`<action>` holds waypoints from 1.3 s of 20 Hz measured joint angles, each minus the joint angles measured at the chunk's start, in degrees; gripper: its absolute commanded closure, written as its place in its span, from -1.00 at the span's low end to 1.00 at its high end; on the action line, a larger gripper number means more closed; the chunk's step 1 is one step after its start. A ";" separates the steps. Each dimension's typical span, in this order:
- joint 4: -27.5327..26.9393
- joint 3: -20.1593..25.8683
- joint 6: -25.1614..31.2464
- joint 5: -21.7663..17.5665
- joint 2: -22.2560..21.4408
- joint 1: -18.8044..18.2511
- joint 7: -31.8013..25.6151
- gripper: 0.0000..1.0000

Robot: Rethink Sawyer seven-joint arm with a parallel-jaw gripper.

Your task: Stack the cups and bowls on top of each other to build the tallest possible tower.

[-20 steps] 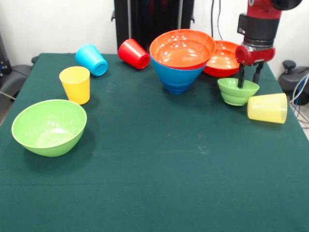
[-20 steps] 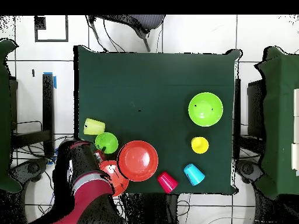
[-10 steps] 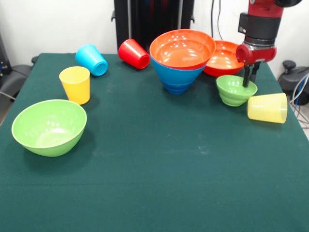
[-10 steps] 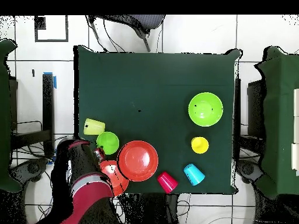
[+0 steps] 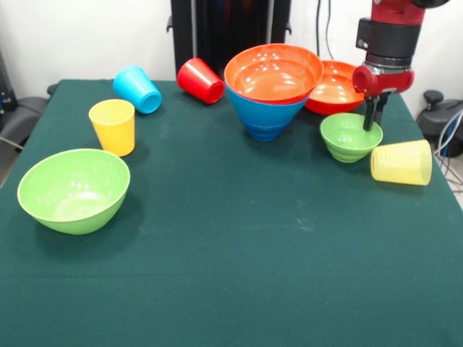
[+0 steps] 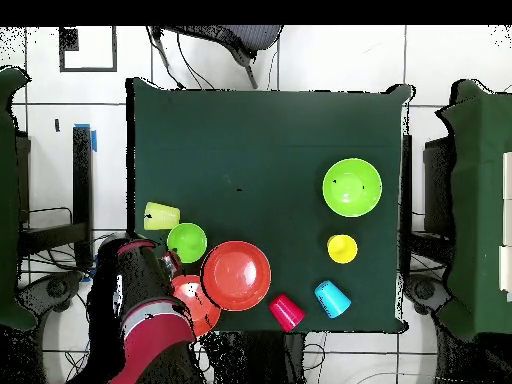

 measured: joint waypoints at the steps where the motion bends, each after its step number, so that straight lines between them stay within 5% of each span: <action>1: 0.01 0.00 0.00 0.01 -0.02 -0.01 -0.05 1.00; 14: 4.68 1.30 0.00 4.76 -7.75 0.14 -0.05 1.00; 26: 13.31 9.54 -0.02 12.04 -18.53 -3.66 -0.39 1.00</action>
